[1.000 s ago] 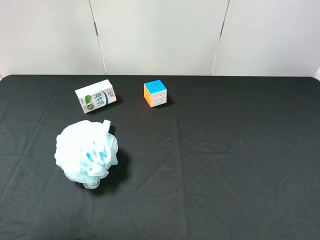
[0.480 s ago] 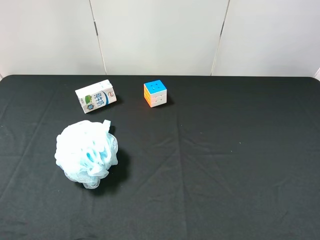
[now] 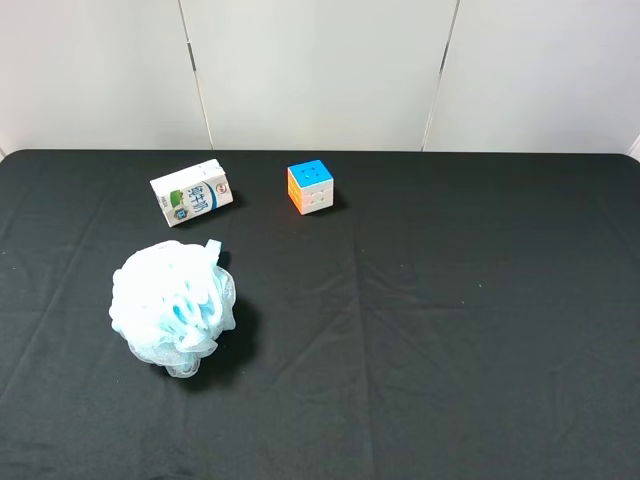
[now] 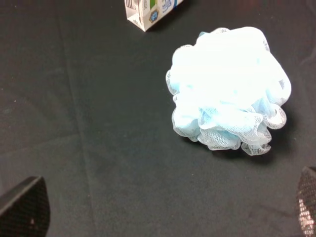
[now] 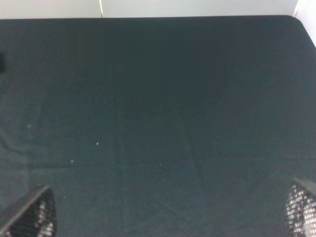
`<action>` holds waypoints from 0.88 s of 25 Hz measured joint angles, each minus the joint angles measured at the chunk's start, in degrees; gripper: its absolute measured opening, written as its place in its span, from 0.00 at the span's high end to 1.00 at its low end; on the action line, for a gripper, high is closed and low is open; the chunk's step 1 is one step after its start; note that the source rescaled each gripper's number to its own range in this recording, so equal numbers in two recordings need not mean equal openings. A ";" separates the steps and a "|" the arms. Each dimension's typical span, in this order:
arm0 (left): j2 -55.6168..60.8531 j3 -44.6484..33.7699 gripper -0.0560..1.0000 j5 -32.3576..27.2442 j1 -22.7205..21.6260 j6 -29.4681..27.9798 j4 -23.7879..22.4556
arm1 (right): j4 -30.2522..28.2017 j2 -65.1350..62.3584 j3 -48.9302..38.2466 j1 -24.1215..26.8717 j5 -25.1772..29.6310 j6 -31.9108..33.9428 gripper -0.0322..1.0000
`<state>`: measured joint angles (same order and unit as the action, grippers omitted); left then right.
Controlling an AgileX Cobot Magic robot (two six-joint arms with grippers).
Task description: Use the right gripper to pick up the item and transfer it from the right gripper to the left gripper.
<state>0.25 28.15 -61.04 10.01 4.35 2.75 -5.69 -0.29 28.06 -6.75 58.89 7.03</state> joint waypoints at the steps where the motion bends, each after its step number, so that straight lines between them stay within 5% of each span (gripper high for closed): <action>1: 0.00 -0.06 0.01 0.13 0.00 0.00 0.00 | 0.00 0.00 0.00 0.00 0.00 0.00 0.02; 8: 0.00 -0.17 0.01 0.20 -0.20 0.00 -0.05 | 0.05 0.00 0.00 0.29 0.00 0.00 0.02; 17: 0.00 -0.17 0.01 0.20 -10.91 0.00 -0.05 | 0.44 0.00 0.00 2.87 0.00 0.00 0.02; 22: 0.00 -0.17 0.01 0.20 -11.60 0.00 -0.05 | 0.67 0.00 0.00 2.87 0.00 0.00 0.02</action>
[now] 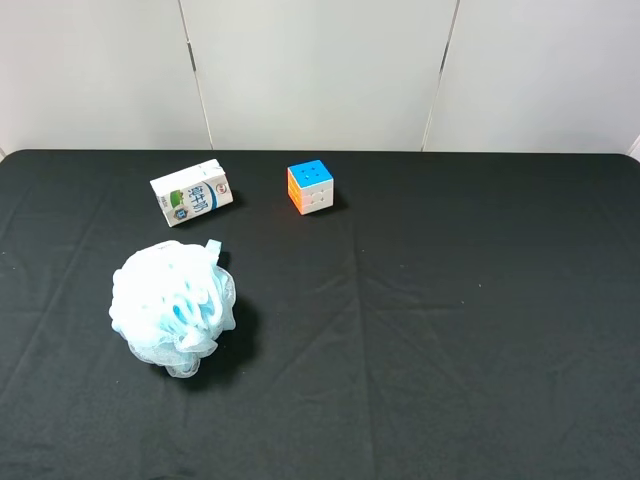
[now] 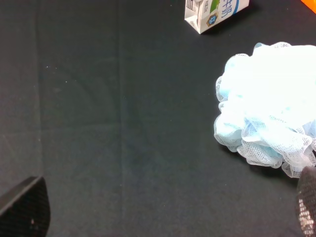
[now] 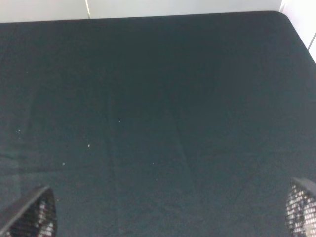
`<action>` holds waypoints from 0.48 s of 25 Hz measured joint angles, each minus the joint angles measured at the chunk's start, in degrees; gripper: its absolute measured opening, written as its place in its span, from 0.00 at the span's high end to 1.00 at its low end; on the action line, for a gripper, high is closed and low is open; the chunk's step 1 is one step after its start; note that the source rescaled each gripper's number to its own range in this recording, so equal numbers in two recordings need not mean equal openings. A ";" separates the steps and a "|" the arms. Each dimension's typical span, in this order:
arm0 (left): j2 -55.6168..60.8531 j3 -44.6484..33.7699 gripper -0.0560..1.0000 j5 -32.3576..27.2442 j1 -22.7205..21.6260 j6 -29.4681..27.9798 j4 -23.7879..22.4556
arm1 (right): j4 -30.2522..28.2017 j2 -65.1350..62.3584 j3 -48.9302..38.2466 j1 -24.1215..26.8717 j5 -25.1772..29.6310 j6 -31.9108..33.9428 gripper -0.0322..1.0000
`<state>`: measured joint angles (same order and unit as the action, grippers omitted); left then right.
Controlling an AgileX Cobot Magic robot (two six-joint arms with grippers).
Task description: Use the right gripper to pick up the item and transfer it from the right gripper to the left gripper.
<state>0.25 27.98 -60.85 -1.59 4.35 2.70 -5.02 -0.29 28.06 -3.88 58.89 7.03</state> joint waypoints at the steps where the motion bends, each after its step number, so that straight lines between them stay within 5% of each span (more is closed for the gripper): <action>1: 0.00 0.00 0.01 0.00 0.00 0.00 0.00 | -0.02 0.00 0.00 0.00 0.00 0.00 0.02; 12: 0.00 0.00 0.01 0.00 0.00 0.00 0.00 | 0.16 0.00 0.00 0.00 0.00 0.00 0.02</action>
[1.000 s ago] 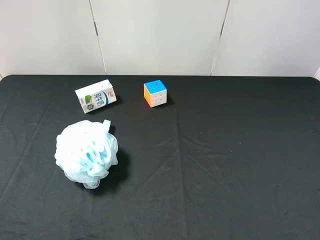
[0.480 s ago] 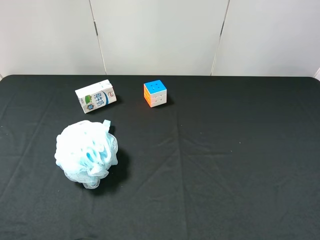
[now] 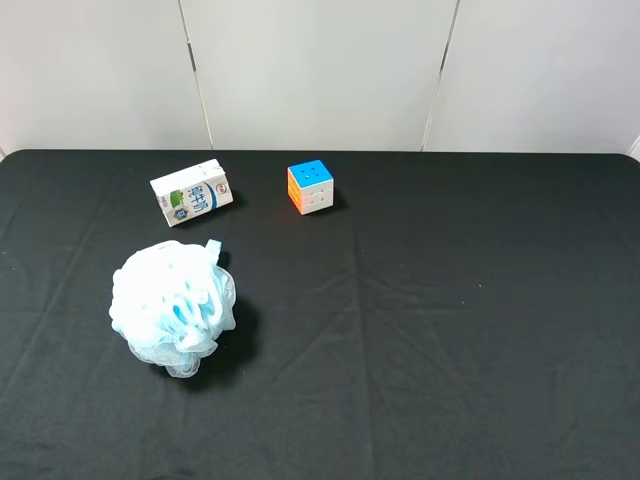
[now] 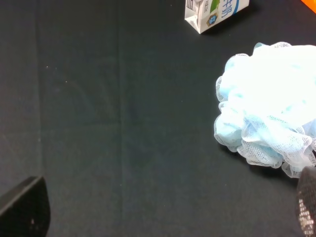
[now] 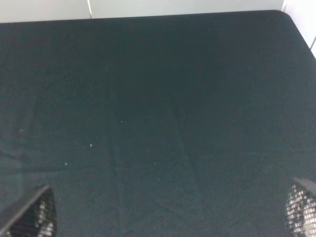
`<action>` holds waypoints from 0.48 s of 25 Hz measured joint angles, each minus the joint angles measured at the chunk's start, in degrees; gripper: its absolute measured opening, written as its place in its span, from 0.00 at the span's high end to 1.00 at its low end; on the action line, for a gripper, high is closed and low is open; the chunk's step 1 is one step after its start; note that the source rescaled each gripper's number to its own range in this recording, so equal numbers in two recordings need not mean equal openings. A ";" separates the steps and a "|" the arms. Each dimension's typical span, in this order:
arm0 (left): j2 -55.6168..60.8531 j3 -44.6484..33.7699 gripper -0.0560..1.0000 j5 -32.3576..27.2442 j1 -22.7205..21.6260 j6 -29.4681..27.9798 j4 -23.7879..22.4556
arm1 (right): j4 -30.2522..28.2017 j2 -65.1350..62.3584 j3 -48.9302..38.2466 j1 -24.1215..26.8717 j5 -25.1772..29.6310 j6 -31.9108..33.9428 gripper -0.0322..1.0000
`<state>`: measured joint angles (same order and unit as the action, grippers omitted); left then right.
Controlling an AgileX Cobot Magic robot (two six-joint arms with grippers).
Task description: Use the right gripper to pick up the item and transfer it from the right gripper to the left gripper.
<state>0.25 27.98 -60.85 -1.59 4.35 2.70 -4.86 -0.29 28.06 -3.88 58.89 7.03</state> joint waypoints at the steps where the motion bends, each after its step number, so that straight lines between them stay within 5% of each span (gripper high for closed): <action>1: 0.00 0.00 0.01 0.00 0.00 0.00 0.00 | 0.00 0.00 0.00 0.00 0.00 0.00 0.02; 12: 0.00 0.00 0.01 0.00 0.00 0.00 0.00 | 0.00 0.00 0.00 0.00 0.00 0.00 0.02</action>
